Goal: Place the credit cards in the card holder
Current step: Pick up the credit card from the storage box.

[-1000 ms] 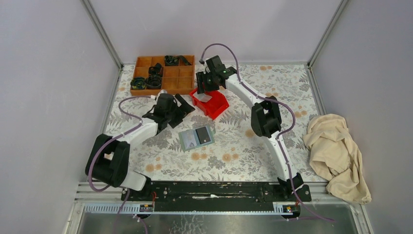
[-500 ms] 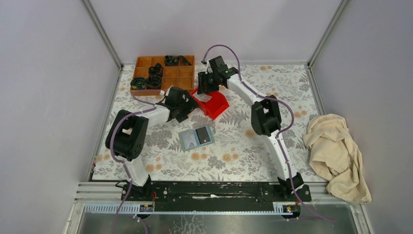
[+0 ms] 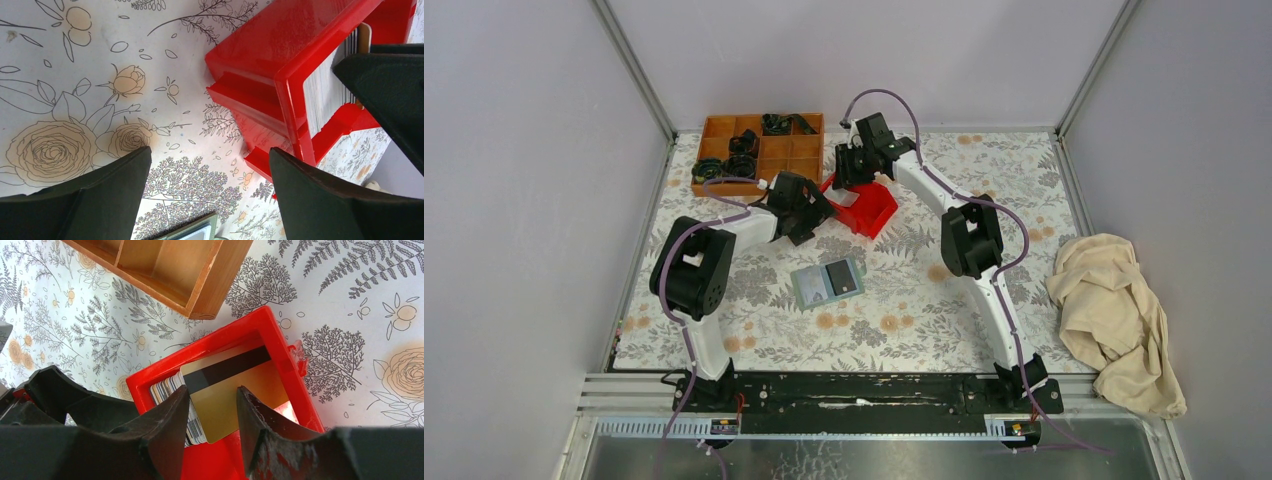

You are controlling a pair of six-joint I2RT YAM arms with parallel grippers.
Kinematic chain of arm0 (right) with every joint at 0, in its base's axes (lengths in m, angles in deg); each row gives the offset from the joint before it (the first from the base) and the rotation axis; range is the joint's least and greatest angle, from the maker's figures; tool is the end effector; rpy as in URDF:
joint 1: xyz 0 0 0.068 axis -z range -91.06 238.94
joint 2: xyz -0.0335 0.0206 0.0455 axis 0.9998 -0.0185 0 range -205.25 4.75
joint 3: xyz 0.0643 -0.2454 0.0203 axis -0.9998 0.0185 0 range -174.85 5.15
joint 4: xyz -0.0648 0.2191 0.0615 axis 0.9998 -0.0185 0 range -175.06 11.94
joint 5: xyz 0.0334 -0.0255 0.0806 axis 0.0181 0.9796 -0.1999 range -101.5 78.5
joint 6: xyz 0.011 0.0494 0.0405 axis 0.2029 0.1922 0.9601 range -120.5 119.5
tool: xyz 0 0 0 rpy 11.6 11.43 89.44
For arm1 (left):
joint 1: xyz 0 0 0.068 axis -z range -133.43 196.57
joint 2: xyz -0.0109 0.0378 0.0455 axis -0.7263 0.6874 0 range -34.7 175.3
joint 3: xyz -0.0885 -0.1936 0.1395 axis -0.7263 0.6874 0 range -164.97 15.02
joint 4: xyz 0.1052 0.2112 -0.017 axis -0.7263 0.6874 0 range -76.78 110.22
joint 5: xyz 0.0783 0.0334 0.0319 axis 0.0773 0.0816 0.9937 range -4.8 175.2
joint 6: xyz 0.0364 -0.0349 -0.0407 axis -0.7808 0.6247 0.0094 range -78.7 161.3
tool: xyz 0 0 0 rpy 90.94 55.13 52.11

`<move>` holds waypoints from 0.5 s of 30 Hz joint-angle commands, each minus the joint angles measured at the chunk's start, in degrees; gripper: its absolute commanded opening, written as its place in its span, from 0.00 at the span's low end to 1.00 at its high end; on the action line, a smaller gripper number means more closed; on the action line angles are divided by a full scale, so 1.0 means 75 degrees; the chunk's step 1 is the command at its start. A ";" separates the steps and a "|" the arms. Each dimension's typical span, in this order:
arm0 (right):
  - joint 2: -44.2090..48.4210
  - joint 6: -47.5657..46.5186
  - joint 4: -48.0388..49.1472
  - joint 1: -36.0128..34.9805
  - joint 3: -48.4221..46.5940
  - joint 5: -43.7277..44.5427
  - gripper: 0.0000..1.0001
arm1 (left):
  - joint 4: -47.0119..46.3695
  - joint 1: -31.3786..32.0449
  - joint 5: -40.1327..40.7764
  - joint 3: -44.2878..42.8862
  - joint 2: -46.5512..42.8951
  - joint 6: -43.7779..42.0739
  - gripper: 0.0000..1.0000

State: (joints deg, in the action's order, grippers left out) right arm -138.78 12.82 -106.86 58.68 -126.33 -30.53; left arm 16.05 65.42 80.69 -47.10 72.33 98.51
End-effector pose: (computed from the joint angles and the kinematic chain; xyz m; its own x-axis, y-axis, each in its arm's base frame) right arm 0.4539 0.2840 0.1925 -0.7085 -0.1612 -0.6871 -0.5407 0.7496 0.3818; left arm 0.3511 -0.1241 0.1441 -0.6921 -0.6493 -0.3153 -0.3872 0.7026 -0.5970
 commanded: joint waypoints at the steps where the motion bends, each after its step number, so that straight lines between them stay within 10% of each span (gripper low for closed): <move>1: 0.0269 0.0184 -0.0127 -0.0277 0.0048 -0.0483 0.44 | 0.0080 -0.0041 0.0053 -0.0191 0.0221 -0.0132 0.96; 15: 0.0785 0.0117 -0.0176 -0.0348 0.0178 -0.0241 0.36 | 0.0103 -0.0098 0.0199 0.0065 0.0029 -0.0149 0.96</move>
State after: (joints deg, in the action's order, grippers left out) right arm -138.23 12.80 -106.03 58.48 -126.02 -30.39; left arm 16.42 65.27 80.69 -47.30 72.39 98.30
